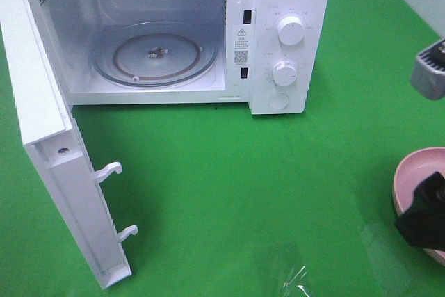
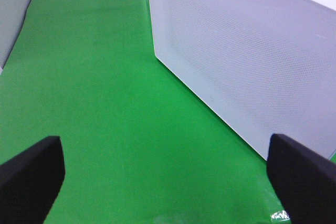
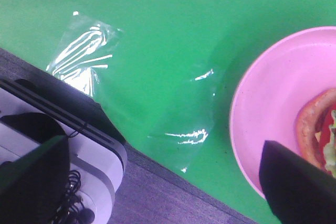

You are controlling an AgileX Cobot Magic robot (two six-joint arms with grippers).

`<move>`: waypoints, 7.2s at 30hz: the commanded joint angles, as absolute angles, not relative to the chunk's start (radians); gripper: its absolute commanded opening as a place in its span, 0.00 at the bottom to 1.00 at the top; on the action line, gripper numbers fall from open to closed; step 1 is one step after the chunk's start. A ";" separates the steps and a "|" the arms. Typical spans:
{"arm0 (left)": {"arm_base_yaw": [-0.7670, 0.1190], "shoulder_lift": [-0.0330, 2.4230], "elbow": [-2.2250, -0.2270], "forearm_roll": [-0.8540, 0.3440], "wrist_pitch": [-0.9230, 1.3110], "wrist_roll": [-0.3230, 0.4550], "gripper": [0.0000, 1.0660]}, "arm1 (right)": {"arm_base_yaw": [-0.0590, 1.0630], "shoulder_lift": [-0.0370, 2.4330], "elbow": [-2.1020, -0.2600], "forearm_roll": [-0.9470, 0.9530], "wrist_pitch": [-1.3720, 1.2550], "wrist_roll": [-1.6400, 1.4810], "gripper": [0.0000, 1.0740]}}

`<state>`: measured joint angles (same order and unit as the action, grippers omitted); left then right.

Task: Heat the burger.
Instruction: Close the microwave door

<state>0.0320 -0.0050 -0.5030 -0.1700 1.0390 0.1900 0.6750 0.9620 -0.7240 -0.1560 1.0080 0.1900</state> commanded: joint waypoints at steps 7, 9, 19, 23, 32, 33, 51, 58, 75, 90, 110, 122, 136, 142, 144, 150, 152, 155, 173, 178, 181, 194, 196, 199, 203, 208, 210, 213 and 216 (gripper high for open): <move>0.035 -0.027 -0.498 -0.171 1.035 0.185 0.97 | 0.672 0.808 -0.723 -0.131 1.204 0.151 0.78; 0.035 -0.027 -0.498 -0.171 1.035 0.185 0.97 | 0.672 0.751 -0.723 -0.133 1.223 0.151 0.78; 0.035 -0.027 -0.498 -0.171 1.035 0.185 0.97 | 0.401 0.341 -0.723 -0.124 1.210 0.029 0.75; 0.035 -0.027 -0.498 -0.171 1.035 0.185 0.97 | 0.336 0.247 -0.723 -0.097 1.199 0.030 0.74; 0.035 -0.027 -0.498 -0.171 1.035 0.185 0.97 | 0.149 0.023 -0.681 -0.076 1.148 0.022 0.71; 0.035 -0.027 -0.498 -0.171 1.035 0.185 0.97 | 0.149 0.023 -0.681 -0.076 1.148 0.022 0.71; 0.035 -0.027 -0.498 -0.166 1.036 0.185 0.97 | 0.087 -0.030 -0.506 -0.077 1.004 0.035 0.71; 0.035 -0.027 -0.498 -0.166 1.036 0.185 0.97 | 0.087 -0.030 -0.506 -0.077 1.004 0.035 0.71; 0.035 -0.027 -0.498 -0.166 1.036 0.185 0.97 | 0.087 -0.030 -0.506 -0.077 1.004 0.035 0.71; 0.035 -0.026 -0.498 -0.176 1.033 0.179 0.97 | 0.087 -0.030 -0.506 -0.077 1.004 0.035 0.71; 0.035 0.113 -0.528 -0.052 0.731 0.079 0.14 | 0.087 -0.030 -0.506 -0.077 1.004 0.035 0.70; 0.035 0.358 -0.384 -0.008 0.308 0.079 0.00 | 0.087 -0.030 -0.506 -0.077 1.004 0.035 0.70; 0.035 0.626 -0.170 -0.007 -0.297 0.077 0.00 | 0.087 -0.030 -0.506 -0.077 1.004 0.035 0.70; 0.035 0.816 -0.170 0.022 -0.456 0.035 0.00 | 0.087 -0.030 -0.506 -0.077 1.004 0.035 0.70; 0.035 0.898 -0.170 0.124 -0.531 -0.011 0.00 | 0.087 -0.030 -0.506 -0.077 1.004 0.035 0.70; 0.035 1.026 -0.170 0.249 -0.655 -0.062 0.00 | 0.087 -0.030 -0.506 -0.077 1.004 0.035 0.70; 0.028 1.069 -0.174 0.274 -0.681 -0.062 0.00 | 0.087 -0.030 -0.506 -0.077 1.004 0.035 0.70; -0.017 1.144 -0.196 0.299 -0.719 -0.058 0.00 | 0.087 -0.030 -0.506 -0.077 1.004 0.035 0.70; -0.152 1.309 -0.211 0.300 -0.819 -0.057 0.00 | 0.087 -0.030 -0.506 -0.077 1.004 0.035 0.70; -0.178 1.340 -0.247 0.312 -0.813 -0.061 0.00 | 0.087 -0.030 -0.506 -0.077 1.004 0.035 0.70; -0.195 1.366 -0.257 0.312 -0.816 -0.061 0.00 | 0.087 -0.030 -0.506 -0.077 1.004 0.035 0.70; -0.276 1.478 -0.326 0.269 -0.816 -0.052 0.00 | 0.087 -0.030 -0.506 -0.077 1.004 0.035 0.70; -0.297 1.510 -0.354 0.267 -0.816 -0.052 0.00 | 0.087 -0.030 -0.506 -0.077 1.004 0.035 0.70; -0.311 1.533 -0.372 0.266 -0.816 -0.052 0.00 | 0.087 -0.030 -0.506 -0.077 1.004 0.035 0.70; -0.352 1.581 -0.424 0.234 -0.816 -0.052 0.00 | 0.087 -0.030 -0.506 -0.077 1.004 0.035 0.70; -0.399 1.638 -0.484 0.201 -0.814 -0.052 0.00 | 0.087 -0.030 -0.506 -0.077 1.004 0.035 0.70; -0.416 1.659 -0.509 0.194 -0.812 -0.052 0.00 | 0.087 -0.030 -0.506 -0.077 1.004 0.035 0.70; -0.438 1.692 -0.546 0.176 -0.808 -0.052 0.00 | 0.087 -0.030 -0.506 -0.077 1.004 0.035 0.70; -0.453 1.710 -0.568 0.155 -0.808 -0.052 0.00 | 0.087 -0.030 -0.506 -0.077 1.004 0.035 0.70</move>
<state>-0.4460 1.7090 -0.5590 0.1710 -0.8000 -0.0500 0.0960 -0.0050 -0.5080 -0.0750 1.0180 0.0380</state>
